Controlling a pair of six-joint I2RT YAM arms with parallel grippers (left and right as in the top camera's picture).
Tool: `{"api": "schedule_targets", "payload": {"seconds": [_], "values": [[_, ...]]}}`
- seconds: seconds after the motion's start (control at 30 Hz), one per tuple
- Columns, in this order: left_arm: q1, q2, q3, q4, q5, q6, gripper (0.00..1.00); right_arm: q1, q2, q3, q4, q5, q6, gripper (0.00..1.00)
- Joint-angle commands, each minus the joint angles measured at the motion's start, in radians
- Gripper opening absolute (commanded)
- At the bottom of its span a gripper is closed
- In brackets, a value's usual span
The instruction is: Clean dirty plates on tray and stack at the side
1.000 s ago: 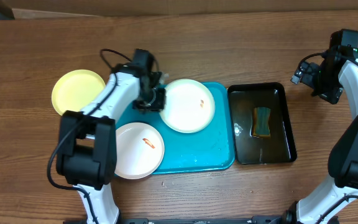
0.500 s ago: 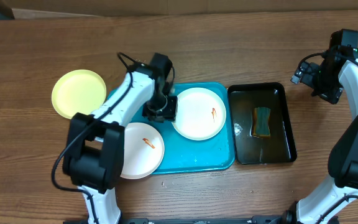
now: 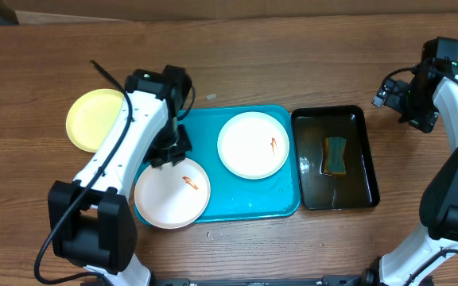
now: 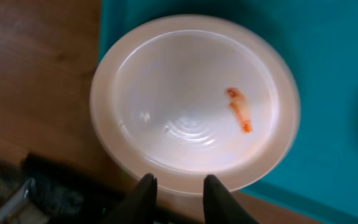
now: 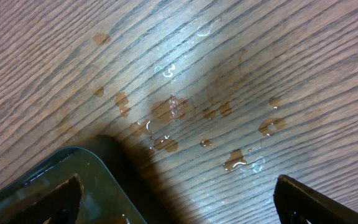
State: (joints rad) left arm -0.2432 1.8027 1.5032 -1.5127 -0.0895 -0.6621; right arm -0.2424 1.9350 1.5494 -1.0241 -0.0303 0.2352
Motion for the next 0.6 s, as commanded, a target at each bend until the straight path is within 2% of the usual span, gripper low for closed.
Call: {"api": "schedule_targets", "payload": {"seconds": [0.0, 0.07, 0.2, 0.3, 0.43, 0.57], "values": [[0.023, -0.01, -0.013, -0.071, -0.082, -0.135, 0.25, -0.004, -0.009, 0.019, 0.003, -0.006, 0.001, 1.0], [0.023, -0.034, -0.044, -0.08, -0.099, -0.141, 0.25, -0.004, -0.009, 0.019, 0.003, -0.006, 0.001, 1.0], [0.041, -0.183, -0.185, -0.039, -0.111, -0.211, 0.25, -0.004, -0.009, 0.019, 0.003, -0.006, 0.001, 1.0], [0.072, -0.312, -0.273, 0.007, -0.096, -0.217, 0.26, -0.004, -0.009, 0.019, 0.003, -0.006, 0.001, 1.0], [0.128, -0.467, -0.37, 0.074, -0.05, -0.213, 0.34, -0.004, -0.009, 0.019, 0.003, -0.006, 0.001, 1.0], [0.171, -0.542, -0.467, 0.195, 0.037, -0.197, 0.39, -0.004, -0.009, 0.019, 0.002, -0.006, 0.001, 1.0]]}}
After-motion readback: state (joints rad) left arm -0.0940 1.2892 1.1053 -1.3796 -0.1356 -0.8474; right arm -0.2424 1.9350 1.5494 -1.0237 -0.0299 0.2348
